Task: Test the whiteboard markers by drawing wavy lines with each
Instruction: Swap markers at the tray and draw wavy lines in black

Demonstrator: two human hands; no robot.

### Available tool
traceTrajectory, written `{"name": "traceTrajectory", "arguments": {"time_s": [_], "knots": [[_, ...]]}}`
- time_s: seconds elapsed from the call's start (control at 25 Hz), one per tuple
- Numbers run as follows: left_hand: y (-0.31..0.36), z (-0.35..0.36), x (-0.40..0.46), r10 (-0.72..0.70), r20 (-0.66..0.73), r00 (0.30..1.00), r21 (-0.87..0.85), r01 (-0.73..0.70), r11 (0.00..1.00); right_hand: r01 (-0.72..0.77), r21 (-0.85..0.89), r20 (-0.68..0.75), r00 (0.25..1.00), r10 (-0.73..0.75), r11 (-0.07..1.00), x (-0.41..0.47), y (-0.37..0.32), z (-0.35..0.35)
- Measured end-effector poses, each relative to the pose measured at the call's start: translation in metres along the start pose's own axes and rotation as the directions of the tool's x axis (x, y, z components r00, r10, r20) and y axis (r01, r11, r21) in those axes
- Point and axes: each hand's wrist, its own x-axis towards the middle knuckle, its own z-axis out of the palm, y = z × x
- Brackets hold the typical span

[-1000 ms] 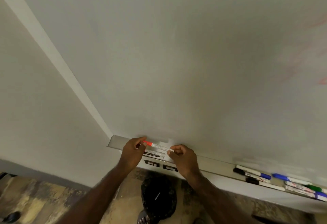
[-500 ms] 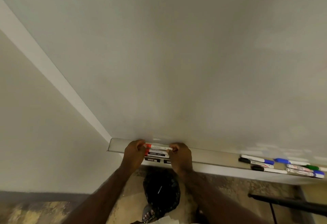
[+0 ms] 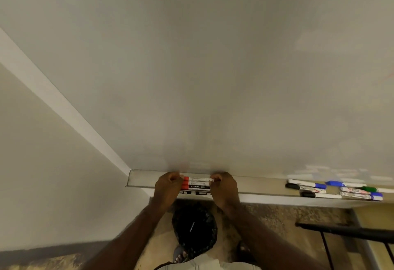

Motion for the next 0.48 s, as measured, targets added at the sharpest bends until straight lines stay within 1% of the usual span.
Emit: {"name": "traceTrajectory", "arguments": {"time_s": [0.12, 0.2, 0.32, 0.48], "knots": [[0.001, 0.018, -0.003, -0.028, 0.028, 0.999, -0.029, 0.029, 0.999, -0.079, 0.058, -0.025, 0.996, 0.081, 0.995, 0.005, 0.015, -0.016], [0.003, 0.029, -0.007, -0.032, 0.059, 0.998, -0.019, 0.034, 0.999, -0.115, 0.082, -0.038, 0.992, 0.118, 0.990, 0.006, 0.023, -0.027], [0.002, 0.039, -0.007, -0.044, 0.051, 0.998, -0.032, 0.046, 0.998, -0.096, 0.070, -0.003, 0.995, 0.096, 0.993, 0.006, 0.031, -0.038], [0.002, 0.042, -0.008, -0.036, -0.008, 0.999, 0.001, 0.036, 0.999, -0.072, 0.048, 0.029, 0.997, 0.071, 0.996, 0.003, 0.030, -0.043]]}}
